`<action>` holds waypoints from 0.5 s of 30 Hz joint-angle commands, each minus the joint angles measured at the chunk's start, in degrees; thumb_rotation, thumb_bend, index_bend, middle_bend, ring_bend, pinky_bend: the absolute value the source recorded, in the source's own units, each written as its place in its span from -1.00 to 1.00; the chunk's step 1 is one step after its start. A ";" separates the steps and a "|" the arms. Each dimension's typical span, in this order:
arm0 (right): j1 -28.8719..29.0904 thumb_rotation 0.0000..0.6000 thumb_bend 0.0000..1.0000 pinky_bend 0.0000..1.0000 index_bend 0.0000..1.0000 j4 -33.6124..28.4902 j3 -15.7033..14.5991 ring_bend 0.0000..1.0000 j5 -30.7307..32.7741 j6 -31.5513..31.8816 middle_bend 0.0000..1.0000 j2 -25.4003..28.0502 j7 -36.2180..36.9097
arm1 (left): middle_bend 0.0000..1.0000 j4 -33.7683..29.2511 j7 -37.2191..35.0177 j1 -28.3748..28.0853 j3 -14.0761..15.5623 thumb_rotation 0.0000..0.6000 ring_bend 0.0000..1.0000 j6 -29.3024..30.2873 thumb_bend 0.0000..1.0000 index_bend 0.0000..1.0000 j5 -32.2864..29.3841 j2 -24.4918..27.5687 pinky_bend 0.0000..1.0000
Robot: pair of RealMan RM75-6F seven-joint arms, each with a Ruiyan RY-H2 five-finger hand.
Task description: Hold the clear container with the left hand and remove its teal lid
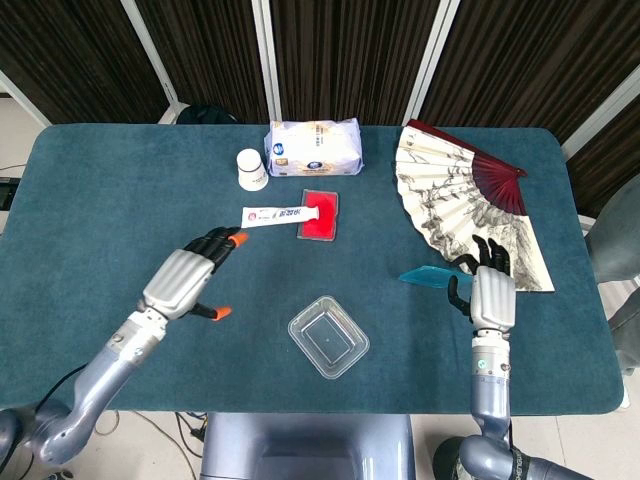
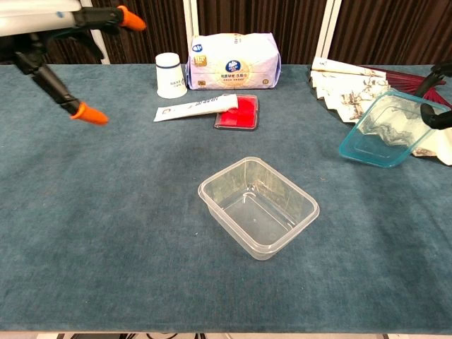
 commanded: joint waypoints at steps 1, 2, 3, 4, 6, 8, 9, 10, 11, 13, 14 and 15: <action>0.43 1.00 -0.15 -1.00 -1.00 -0.54 0.14 -1.00 1.78 -0.52 -1.00 1.00 -2.06 | -1.00 -0.19 -1.51 2.30 1.39 1.00 -1.00 1.65 -1.00 -1.00 1.88 1.25 -0.65; 0.60 1.00 -0.20 -1.00 -1.00 -0.81 0.18 -1.00 2.19 -0.53 -1.00 1.36 -2.97 | -1.00 -0.16 -1.96 3.07 1.75 1.00 -1.00 2.15 -1.00 -1.00 2.51 1.48 -0.65; 0.69 1.00 -0.25 -1.00 -1.00 -0.97 0.24 -1.00 2.32 -0.49 -1.00 1.54 -3.35 | -1.00 -0.14 -2.16 3.44 1.94 1.00 -1.00 2.38 -1.00 -1.00 2.82 1.60 -0.65; 0.88 1.00 -0.29 -1.00 -1.00 -1.29 0.39 -1.00 2.46 -0.35 -1.00 1.88 -3.99 | -1.00 -0.13 -2.52 4.20 2.37 1.00 -1.00 2.83 -1.00 -1.00 3.43 1.87 -0.65; 1.31 1.00 -0.32 -1.00 -1.00 -2.26 0.99 -1.00 2.93 -0.03 -1.00 2.60 -4.59 | -1.00 0.03 -3.09 5.79 3.09 1.00 -1.00 3.80 -1.00 -1.00 5.35 2.45 -0.65; 1.42 1.00 -0.33 -1.00 -1.00 -3.26 1.38 -1.00 3.28 0.15 -1.00 3.74 -4.82 | -1.00 0.08 -3.33 7.14 3.54 1.00 -1.00 4.59 -1.00 -1.00 6.83 2.91 -0.65; 1.41 1.00 -0.33 -1.00 -1.00 -3.71 1.50 -1.00 3.28 0.28 -1.00 4.43 -4.86 | -1.00 -0.08 -3.31 7.96 3.90 1.00 -1.00 5.10 -1.00 -1.00 7.41 3.20 -0.66; 1.29 1.00 -0.33 -1.00 -1.00 -4.13 1.65 -1.00 3.37 0.39 -1.00 5.13 -4.61 | -1.00 -0.21 -3.23 8.73 4.24 1.00 -1.00 5.53 -1.00 -1.00 8.01 3.45 -0.66; 1.16 1.00 -0.33 -1.00 -1.00 -4.55 1.75 -1.00 3.58 0.34 -1.00 5.79 -4.27 | -1.00 -0.31 -3.00 9.66 4.78 1.00 -1.00 6.13 -1.00 -1.00 8.71 3.78 -0.67; 0.74 1.00 -0.33 -1.00 -1.00 -5.55 1.86 -1.00 3.93 0.24 -1.00 7.40 -3.52 | -1.00 -0.27 -2.41 11.68 5.87 1.00 -1.00 7.80 -1.00 -1.00 10.60 4.28 -0.68; 0.52 1.00 -0.33 -1.00 -1.00 -5.85 1.74 -1.00 3.88 0.20 -1.00 8.09 -3.38 | -1.00 -0.18 -2.26 12.34 6.19 1.00 -1.00 8.36 -1.00 -1.00 11.23 4.40 -0.68; 0.14 1.00 -0.33 -1.00 -1.00 -6.39 1.42 -1.00 3.65 0.04 -1.00 9.22 -3.02 | -1.00 0.00 -1.95 13.49 6.85 1.00 -1.00 9.26 -1.00 -1.00 12.08 4.67 -0.69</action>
